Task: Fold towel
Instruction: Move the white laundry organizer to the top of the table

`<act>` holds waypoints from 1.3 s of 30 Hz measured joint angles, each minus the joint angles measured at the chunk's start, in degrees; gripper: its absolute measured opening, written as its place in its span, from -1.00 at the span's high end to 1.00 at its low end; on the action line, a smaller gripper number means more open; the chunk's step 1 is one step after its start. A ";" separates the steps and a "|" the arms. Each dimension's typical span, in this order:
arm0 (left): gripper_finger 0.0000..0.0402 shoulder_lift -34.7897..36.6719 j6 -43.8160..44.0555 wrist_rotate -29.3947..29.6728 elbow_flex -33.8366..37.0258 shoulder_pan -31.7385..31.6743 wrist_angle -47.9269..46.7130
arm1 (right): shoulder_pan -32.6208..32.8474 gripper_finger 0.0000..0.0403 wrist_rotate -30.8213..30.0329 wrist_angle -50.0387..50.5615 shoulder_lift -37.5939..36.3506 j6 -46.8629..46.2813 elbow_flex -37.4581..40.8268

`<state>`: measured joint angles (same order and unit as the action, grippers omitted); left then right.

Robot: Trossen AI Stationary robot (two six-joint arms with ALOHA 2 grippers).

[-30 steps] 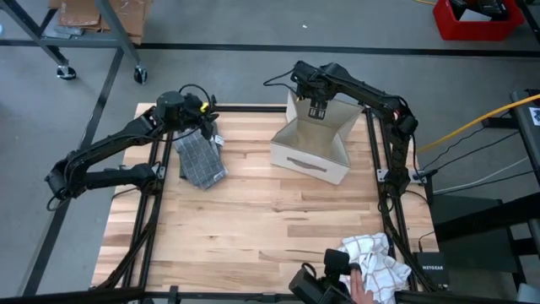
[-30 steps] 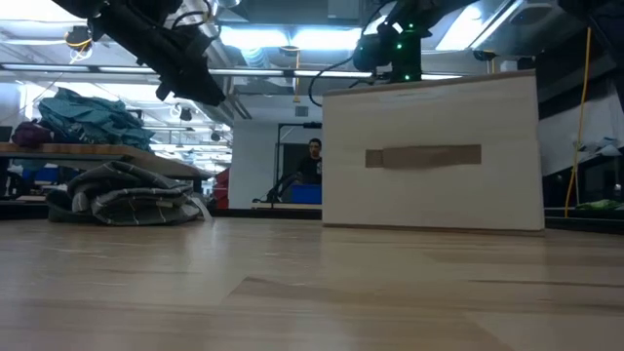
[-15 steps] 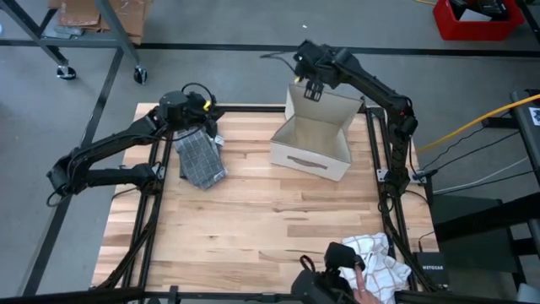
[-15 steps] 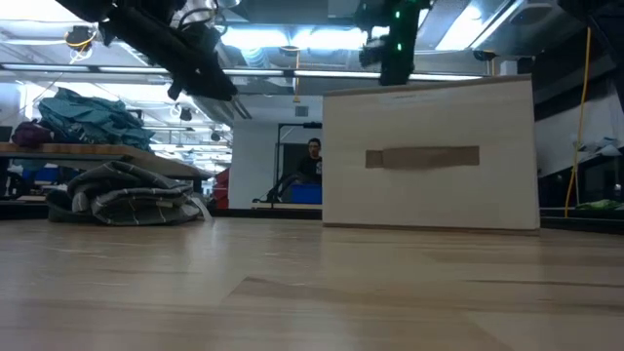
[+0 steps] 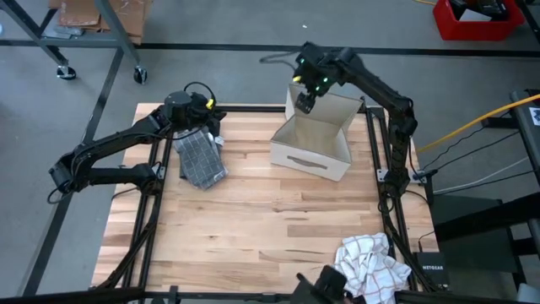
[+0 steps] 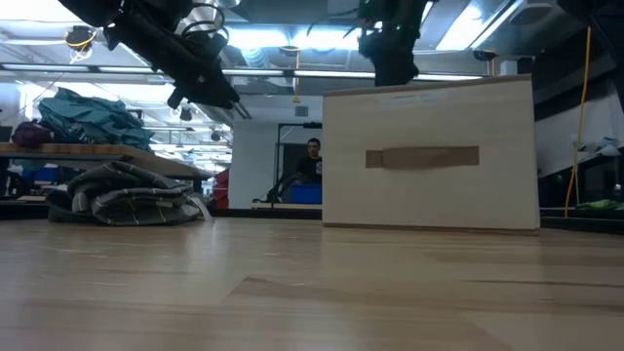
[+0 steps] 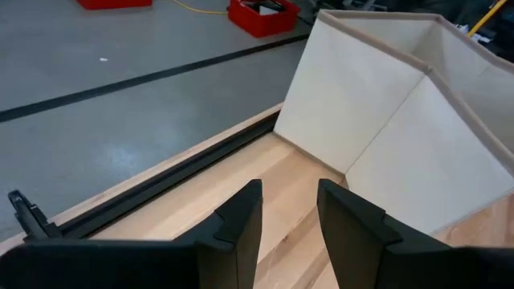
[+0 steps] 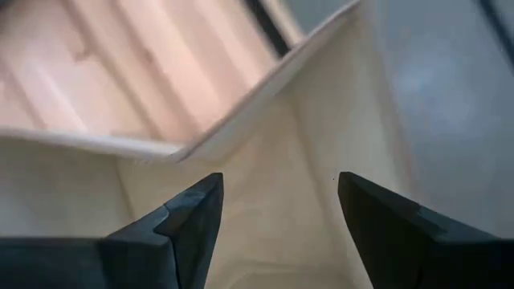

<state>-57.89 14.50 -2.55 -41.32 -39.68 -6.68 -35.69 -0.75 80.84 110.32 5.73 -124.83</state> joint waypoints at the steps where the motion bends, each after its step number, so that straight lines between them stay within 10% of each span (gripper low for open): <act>1: 0.43 0.00 -0.15 0.00 0.00 0.00 0.02 | 0.68 -0.25 0.12 -0.08 0.04 -0.62 1.40; 19: 0.43 0.02 -1.86 0.00 0.00 0.00 -0.13 | 13.50 -0.25 1.90 -33.61 0.31 -12.24 17.50; 39: 0.43 0.02 -5.96 -0.01 0.00 0.02 -0.24 | 14.63 -0.25 -7.71 1.64 -0.24 -19.38 17.59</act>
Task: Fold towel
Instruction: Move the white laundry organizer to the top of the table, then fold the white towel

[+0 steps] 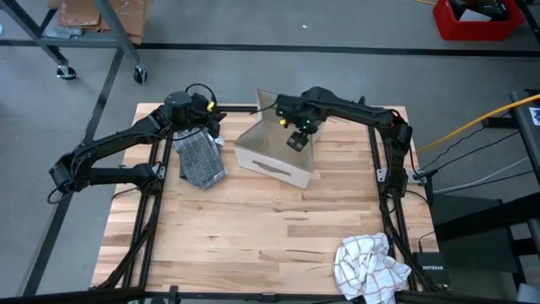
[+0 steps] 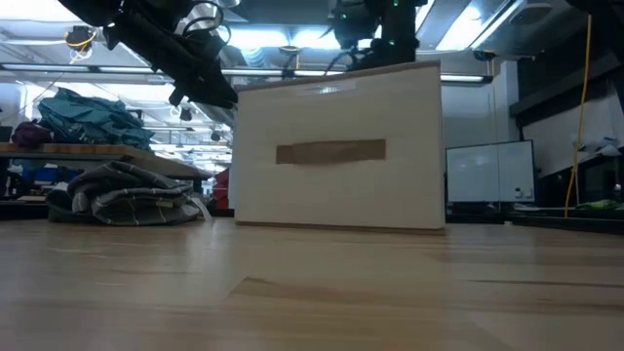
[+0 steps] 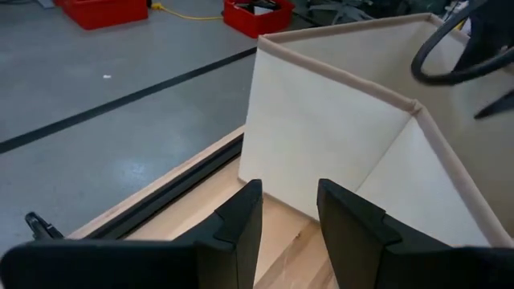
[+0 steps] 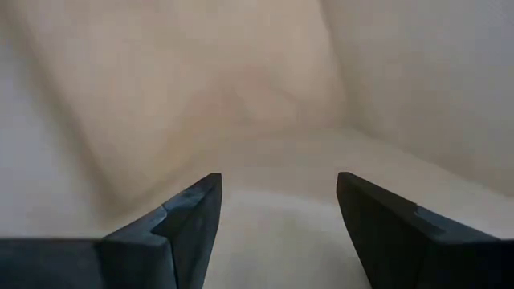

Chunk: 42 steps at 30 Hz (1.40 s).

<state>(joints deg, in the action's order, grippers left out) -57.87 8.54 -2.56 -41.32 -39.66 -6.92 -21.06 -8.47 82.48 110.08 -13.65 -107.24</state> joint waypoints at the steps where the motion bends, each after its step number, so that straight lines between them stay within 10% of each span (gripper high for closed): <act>1: 0.43 0.00 0.00 0.01 0.00 -0.02 0.00 | -0.23 -0.25 -1.59 1.70 0.00 0.02 0.00; 25: 0.43 0.00 0.44 -0.01 0.00 -0.02 0.00 | -21.84 -0.25 -9.57 4.46 0.00 18.22 0.00; 42: 0.43 0.00 0.44 0.01 0.00 -0.02 0.00 | -25.02 -0.25 -0.41 -3.35 -6.82 18.62 -0.04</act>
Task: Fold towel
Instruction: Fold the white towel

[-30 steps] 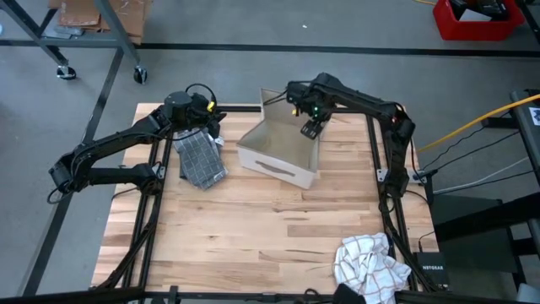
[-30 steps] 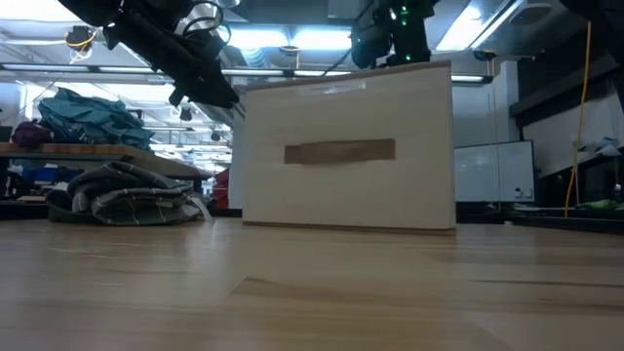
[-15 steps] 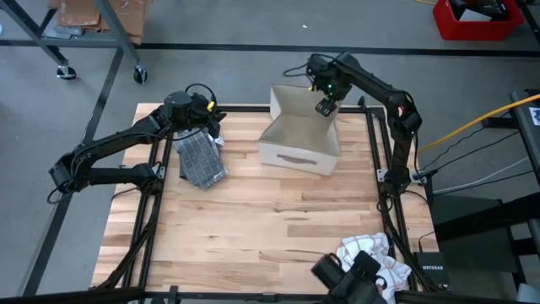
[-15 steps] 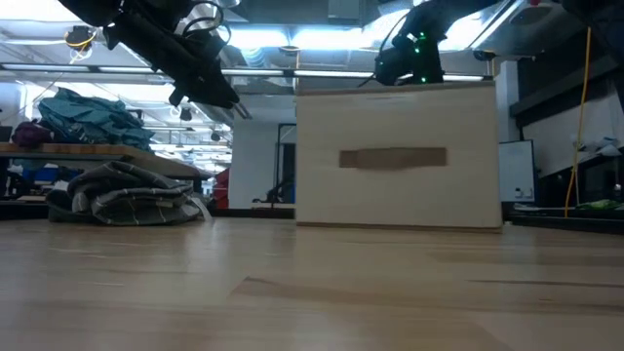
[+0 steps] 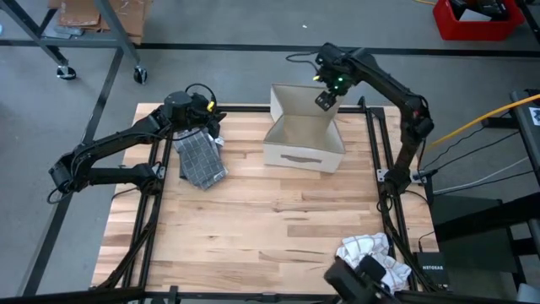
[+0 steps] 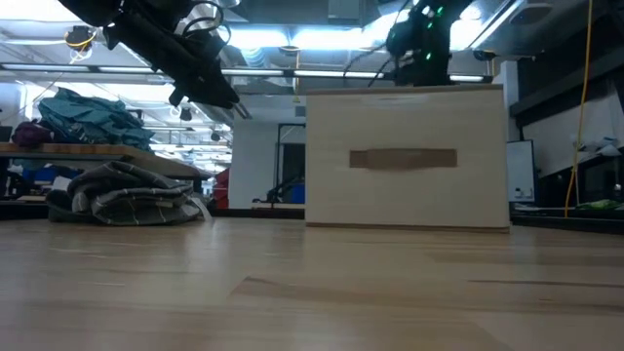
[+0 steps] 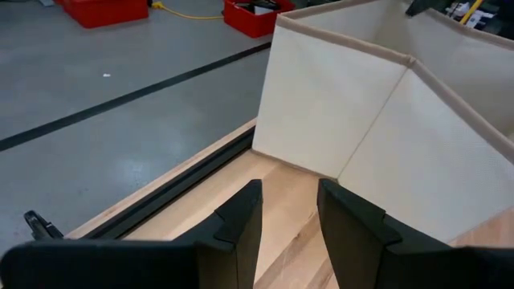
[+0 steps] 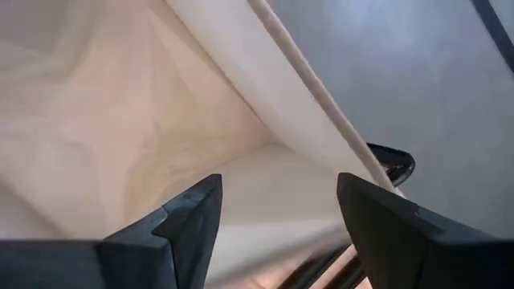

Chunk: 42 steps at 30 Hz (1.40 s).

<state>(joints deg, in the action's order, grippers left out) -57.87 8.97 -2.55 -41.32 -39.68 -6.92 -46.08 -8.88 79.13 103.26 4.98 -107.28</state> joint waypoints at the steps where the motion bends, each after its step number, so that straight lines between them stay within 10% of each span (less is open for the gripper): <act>1: 0.43 0.00 0.00 0.00 0.00 0.00 0.00 | 0.23 -0.25 1.10 0.22 -1.25 -0.42 0.00; 11: 0.43 0.00 0.00 -0.02 0.00 0.00 0.00 | 10.00 -0.25 21.08 -0.63 -9.92 -14.08 -0.07; 23: 0.43 0.01 0.00 -0.02 0.00 0.01 -0.24 | 26.09 -0.25 30.43 -2.27 -9.46 -39.39 -0.04; 42: 0.43 0.01 0.00 -0.02 -0.02 0.02 -0.21 | 62.43 -0.25 29.47 10.68 -6.71 -74.61 3.39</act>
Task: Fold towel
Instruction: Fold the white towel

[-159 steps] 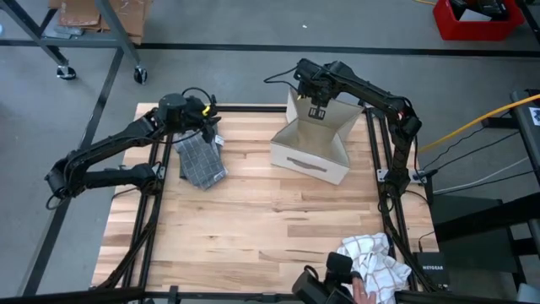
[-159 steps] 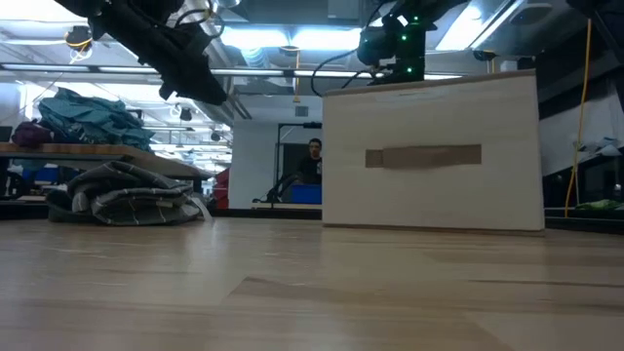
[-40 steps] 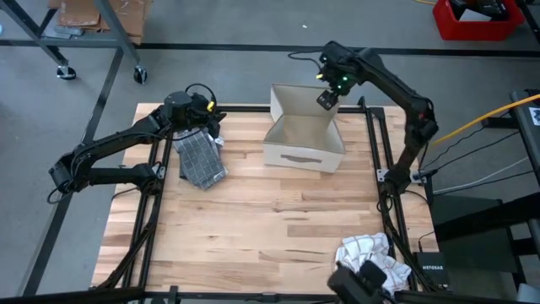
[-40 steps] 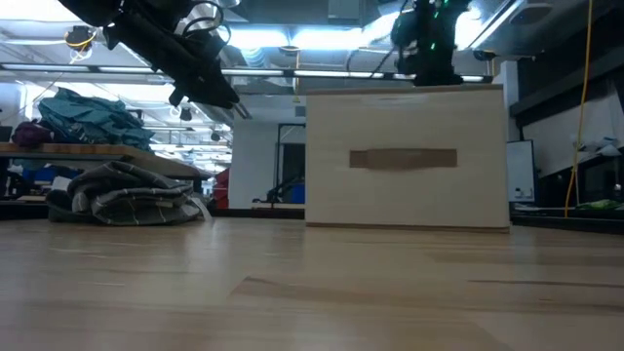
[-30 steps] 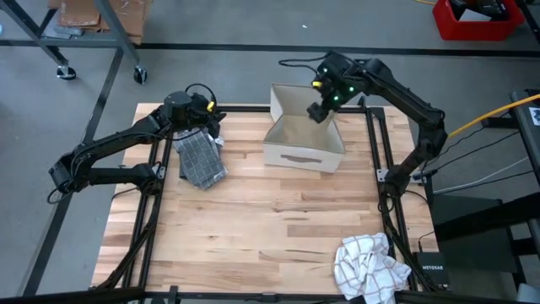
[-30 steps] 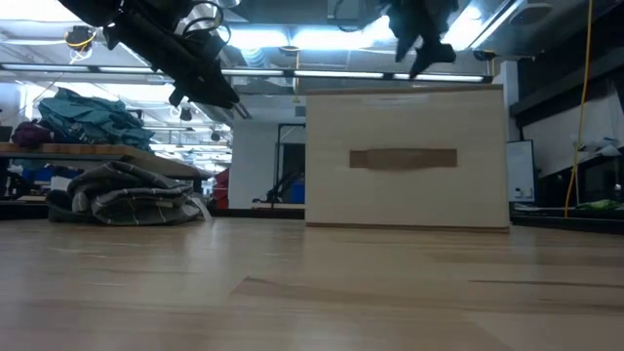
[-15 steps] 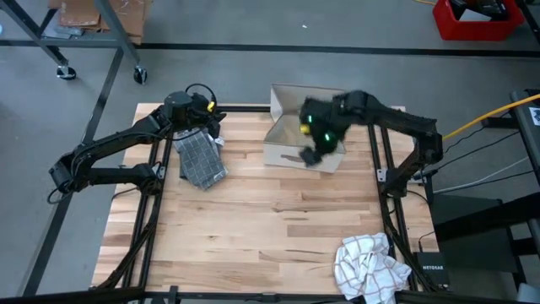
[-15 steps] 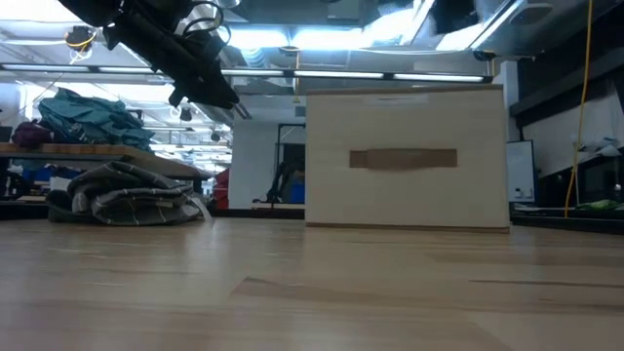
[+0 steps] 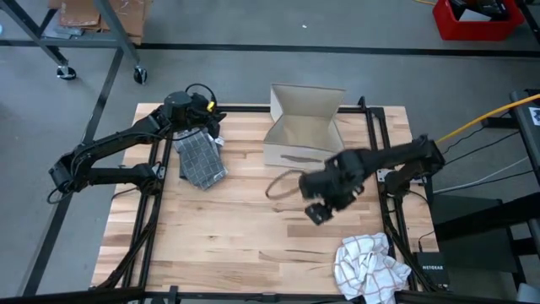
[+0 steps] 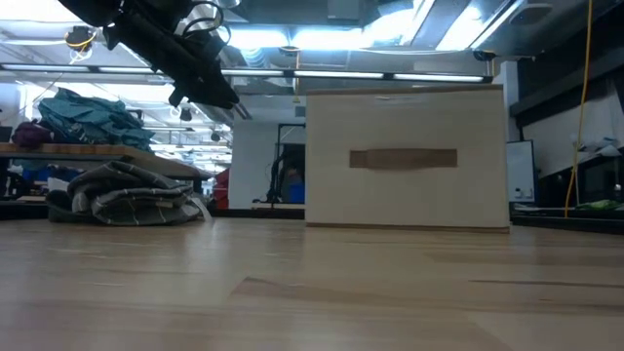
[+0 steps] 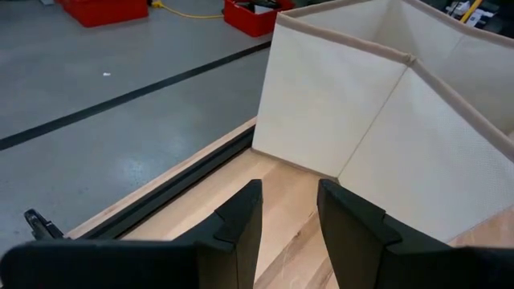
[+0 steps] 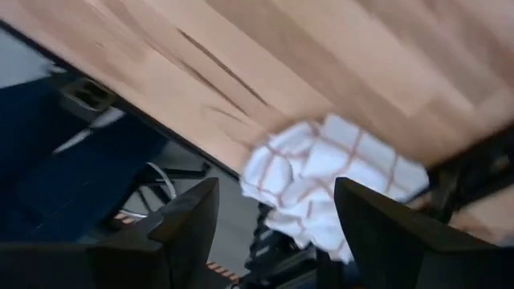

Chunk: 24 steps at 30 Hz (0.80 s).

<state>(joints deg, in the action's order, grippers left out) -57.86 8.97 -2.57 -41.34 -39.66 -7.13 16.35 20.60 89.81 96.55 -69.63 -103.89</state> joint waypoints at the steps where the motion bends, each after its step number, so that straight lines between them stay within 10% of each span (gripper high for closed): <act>1: 0.43 0.01 0.00 0.01 0.00 -0.02 0.00 | 1.62 -0.25 -0.02 0.04 0.25 -2.08 0.66; 24: 0.43 0.01 0.04 0.01 0.00 0.00 0.00 | 23.13 -0.25 2.54 -11.55 16.76 -19.03 10.04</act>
<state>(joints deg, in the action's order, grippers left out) -57.85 9.02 -2.55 -41.34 -39.66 -7.13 39.48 23.14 78.26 113.31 -88.66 -93.86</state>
